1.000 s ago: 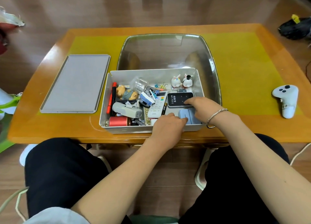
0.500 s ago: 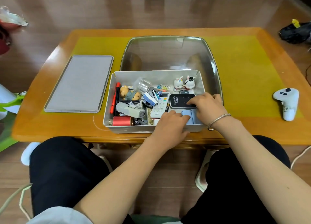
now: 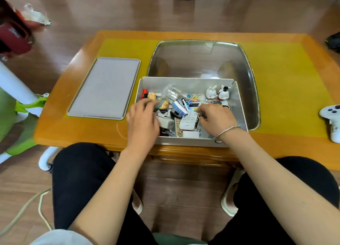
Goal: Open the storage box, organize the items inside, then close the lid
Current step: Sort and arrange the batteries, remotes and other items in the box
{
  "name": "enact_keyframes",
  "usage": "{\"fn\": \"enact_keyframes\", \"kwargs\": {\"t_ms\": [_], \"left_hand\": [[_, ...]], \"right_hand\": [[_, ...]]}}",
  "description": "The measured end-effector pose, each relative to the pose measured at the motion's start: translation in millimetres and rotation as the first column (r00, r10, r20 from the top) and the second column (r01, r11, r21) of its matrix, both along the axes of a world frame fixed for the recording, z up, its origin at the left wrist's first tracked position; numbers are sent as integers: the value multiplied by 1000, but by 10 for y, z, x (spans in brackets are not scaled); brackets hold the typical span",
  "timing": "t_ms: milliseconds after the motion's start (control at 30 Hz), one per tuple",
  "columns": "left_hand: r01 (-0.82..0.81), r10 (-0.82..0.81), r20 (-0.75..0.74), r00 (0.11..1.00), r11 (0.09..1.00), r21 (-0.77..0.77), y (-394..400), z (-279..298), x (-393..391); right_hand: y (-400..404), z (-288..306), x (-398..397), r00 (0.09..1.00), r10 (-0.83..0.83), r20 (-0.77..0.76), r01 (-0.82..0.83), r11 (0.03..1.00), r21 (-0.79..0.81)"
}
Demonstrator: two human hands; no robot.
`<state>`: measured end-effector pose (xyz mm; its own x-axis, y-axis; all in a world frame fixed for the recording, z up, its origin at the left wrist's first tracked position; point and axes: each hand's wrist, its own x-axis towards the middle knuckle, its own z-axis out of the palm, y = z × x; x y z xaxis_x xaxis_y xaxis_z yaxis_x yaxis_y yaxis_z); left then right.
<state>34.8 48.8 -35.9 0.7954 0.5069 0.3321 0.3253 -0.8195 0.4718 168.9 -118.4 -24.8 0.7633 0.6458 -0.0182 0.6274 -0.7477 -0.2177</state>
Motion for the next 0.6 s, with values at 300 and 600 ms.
{"fn": "enact_keyframes", "kwargs": {"t_ms": [300, 600], "left_hand": [[-47, 27, -136, 990, 988, -149, 322, -93, -165], [-110, 85, -137, 987, 977, -183, 269, -60, -63]], "right_hand": [[192, -27, -118, 861, 147, -487, 4, 955, 295], [16, 112, 74, 864, 98, -494, -95, 995, 32]]}}
